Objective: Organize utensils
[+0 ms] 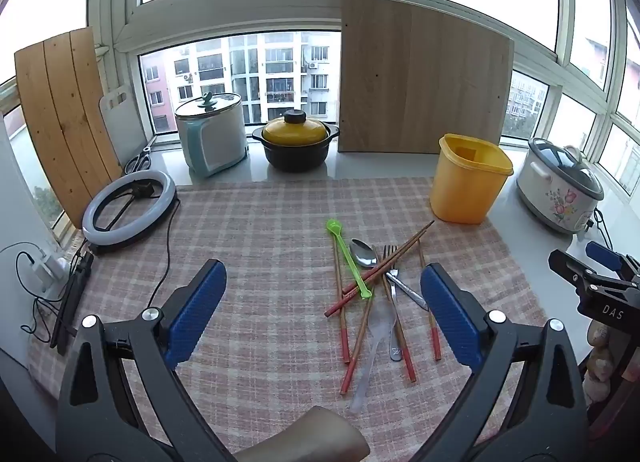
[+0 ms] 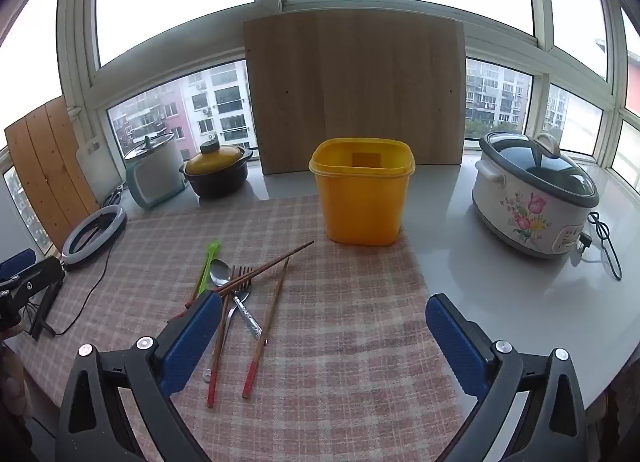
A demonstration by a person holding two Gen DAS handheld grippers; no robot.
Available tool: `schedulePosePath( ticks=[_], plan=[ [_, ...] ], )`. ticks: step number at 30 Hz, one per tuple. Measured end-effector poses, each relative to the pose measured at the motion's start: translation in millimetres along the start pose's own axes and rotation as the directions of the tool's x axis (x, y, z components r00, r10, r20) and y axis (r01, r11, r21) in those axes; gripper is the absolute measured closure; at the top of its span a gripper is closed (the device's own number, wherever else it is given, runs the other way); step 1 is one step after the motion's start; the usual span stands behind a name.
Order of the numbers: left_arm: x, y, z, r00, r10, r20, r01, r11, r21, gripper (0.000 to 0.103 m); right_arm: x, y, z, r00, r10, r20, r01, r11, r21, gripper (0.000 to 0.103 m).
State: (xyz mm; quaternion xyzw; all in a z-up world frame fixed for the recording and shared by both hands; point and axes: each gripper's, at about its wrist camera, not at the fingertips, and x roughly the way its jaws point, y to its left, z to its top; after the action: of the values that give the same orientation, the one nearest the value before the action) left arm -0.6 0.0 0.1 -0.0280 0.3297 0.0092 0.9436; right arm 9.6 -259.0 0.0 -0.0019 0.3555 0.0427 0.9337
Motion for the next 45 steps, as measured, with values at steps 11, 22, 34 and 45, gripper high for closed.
schedulePosePath(
  ticks=[11, 22, 34, 45],
  plan=[
    [1, -2, -1, 1.0, 0.006, -0.011, -0.006, 1.0, 0.006, 0.004, -3, -1, 0, 1.0, 0.006, -0.009, -0.006, 1.0, -0.005, 0.0],
    [-3, -6, 1, 1.0, 0.001, -0.007, -0.001, 1.0, 0.009, 0.004, 1, 2, -2, 1.0, -0.001, -0.012, 0.001, 1.0, 0.0, 0.0],
    [-5, -10, 2, 1.0, -0.001, -0.007, 0.001, 1.0, 0.008, 0.004, 0, 2, -2, 1.0, 0.009, -0.017, -0.008, 1.0, 0.009, 0.0],
    [-5, -9, 2, 1.0, -0.001, -0.005, 0.001, 1.0, 0.008, 0.004, 1, 2, -1, 1.0, 0.01, -0.024, -0.01, 1.0, 0.008, 0.0]
  ],
)
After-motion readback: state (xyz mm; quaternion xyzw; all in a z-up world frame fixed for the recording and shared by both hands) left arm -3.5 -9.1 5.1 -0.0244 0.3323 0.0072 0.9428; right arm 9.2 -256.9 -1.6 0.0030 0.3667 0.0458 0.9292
